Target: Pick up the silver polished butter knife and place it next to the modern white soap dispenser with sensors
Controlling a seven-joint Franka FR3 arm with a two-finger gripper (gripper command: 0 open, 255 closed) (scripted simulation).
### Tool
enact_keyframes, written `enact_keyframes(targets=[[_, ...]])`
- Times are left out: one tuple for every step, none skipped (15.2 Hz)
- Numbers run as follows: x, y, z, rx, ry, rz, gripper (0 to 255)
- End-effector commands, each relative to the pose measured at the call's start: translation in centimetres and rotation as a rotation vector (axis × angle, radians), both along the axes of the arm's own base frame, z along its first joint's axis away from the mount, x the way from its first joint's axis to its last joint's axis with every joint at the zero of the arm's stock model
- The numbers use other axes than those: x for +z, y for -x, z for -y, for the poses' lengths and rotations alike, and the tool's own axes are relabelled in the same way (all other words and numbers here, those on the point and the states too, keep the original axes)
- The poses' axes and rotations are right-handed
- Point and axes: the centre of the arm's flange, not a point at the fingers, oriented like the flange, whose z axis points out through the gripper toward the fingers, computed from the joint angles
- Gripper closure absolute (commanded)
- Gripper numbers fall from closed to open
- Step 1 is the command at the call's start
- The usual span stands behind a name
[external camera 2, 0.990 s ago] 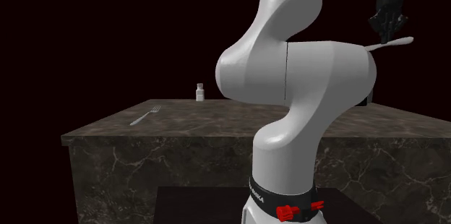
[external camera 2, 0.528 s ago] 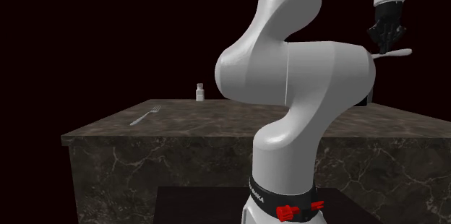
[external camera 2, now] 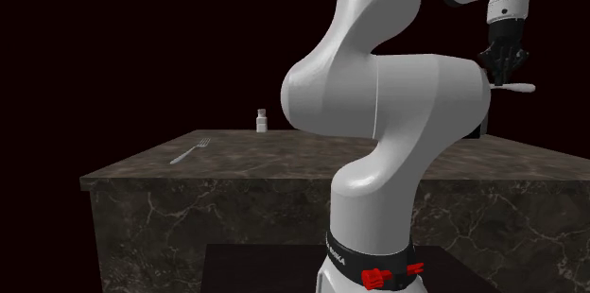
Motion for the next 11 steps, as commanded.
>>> enact_keyframes(targets=[[-1.1, 0.0, 0.1, 0.002, 0.000, 0.000, 255], [-1.6, 0.0, 0.1, 0.002, 0.000, 0.000, 255], [-2.1, 0.0, 0.1, 0.002, 0.000, 0.000, 255], [-2.6, 0.0, 0.1, 0.002, 0.000, 0.000, 255], [-3.2, 0.0, 0.1, 0.002, 0.000, 0.000, 255], [-3.7, 0.0, 0.1, 0.002, 0.000, 0.000, 255], [-4.2, 0.0, 0.1, 0.002, 0.000, 0.000, 255], [-4.8, 0.0, 0.1, 0.002, 0.000, 0.000, 255], [-5.3, 0.0, 0.1, 0.002, 0.000, 0.000, 255], [-5.8, 0.0, 0.1, 0.002, 0.000, 0.000, 255], [-6.3, 0.0, 0.1, 0.002, 0.000, 0.000, 255]])
